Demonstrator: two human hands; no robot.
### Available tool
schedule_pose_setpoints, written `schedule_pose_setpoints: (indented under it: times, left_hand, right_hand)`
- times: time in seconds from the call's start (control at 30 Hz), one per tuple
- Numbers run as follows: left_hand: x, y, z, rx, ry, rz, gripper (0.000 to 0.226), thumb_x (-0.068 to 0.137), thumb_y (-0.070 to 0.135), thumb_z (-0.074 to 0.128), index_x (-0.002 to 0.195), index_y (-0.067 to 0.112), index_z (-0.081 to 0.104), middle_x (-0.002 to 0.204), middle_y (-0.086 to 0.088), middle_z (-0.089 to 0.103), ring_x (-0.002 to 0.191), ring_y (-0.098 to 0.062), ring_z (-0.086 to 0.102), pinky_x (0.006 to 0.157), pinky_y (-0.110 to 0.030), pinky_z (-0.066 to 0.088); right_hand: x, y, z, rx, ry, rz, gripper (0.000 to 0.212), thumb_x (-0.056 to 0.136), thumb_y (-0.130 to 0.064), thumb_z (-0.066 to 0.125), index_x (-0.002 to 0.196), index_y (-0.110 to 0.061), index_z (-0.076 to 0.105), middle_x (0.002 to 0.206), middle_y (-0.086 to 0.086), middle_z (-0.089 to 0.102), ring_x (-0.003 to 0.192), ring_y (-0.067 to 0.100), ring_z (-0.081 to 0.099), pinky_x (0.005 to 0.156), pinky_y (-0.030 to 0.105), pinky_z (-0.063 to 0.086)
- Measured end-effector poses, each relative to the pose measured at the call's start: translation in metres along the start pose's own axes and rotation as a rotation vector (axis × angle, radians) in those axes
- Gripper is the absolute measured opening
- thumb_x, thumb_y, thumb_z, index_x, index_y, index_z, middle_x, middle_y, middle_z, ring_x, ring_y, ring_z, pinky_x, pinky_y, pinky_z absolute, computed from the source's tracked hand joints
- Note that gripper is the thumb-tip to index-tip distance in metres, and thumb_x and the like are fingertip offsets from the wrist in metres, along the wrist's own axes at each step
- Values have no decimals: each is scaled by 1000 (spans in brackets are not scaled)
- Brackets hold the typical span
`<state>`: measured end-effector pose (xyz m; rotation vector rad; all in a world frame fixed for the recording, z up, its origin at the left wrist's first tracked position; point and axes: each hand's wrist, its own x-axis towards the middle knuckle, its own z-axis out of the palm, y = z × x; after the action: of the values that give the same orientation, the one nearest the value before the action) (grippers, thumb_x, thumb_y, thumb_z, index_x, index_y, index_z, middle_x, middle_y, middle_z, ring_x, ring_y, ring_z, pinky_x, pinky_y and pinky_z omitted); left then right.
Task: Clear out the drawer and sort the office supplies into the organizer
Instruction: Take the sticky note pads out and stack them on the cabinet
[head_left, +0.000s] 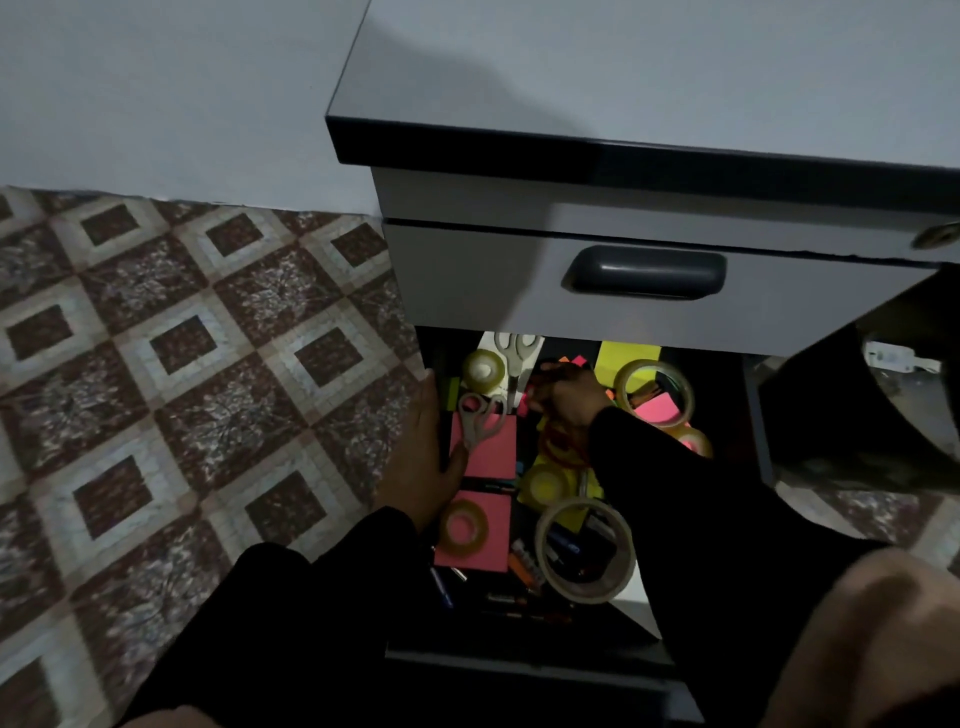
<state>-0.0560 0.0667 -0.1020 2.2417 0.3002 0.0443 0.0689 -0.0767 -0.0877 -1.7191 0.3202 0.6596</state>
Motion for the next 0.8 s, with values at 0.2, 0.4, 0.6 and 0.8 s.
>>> schedule_pose_setpoints:
  times: [0.2, 0.4, 0.6, 0.8]
  left_hand:
    - [0, 1, 0, -23, 14, 15, 74, 94, 16, 54, 149, 10, 6, 157, -8, 13, 145, -20, 15, 115, -26, 15]
    - [-1, 2, 0, -43, 26, 14, 72, 94, 19, 53, 149, 10, 6, 157, -6, 12, 144, -18, 16, 112, -21, 14]
    - [-1, 3, 0, -42, 31, 11, 73, 94, 21, 53, 149, 10, 6, 157, -6, 11, 144, -18, 15, 108, -13, 11]
    - [-1, 2, 1, -37, 29, 4, 73, 95, 21, 52, 149, 11, 4, 158, -4, 9, 144, -17, 13, 108, -15, 11]
  right_hand:
    - [15, 3, 7, 163, -39, 167, 26, 86, 10, 41, 82, -7, 59, 62, 6, 43, 48, 15, 33, 38, 15, 28]
    - [20, 5, 12, 232, -49, 205, 28, 87, 9, 42, 84, -12, 61, 67, 3, 45, 53, 12, 36, 45, 20, 32]
    - [23, 12, 16, 270, -24, 205, 37, 86, 15, 32, 104, -5, 58, 73, 7, 51, 56, 16, 37, 53, 25, 28]
    - [25, 14, 22, 274, 11, 167, 44, 86, 16, 29, 115, -3, 58, 76, 10, 52, 57, 17, 41, 53, 26, 30]
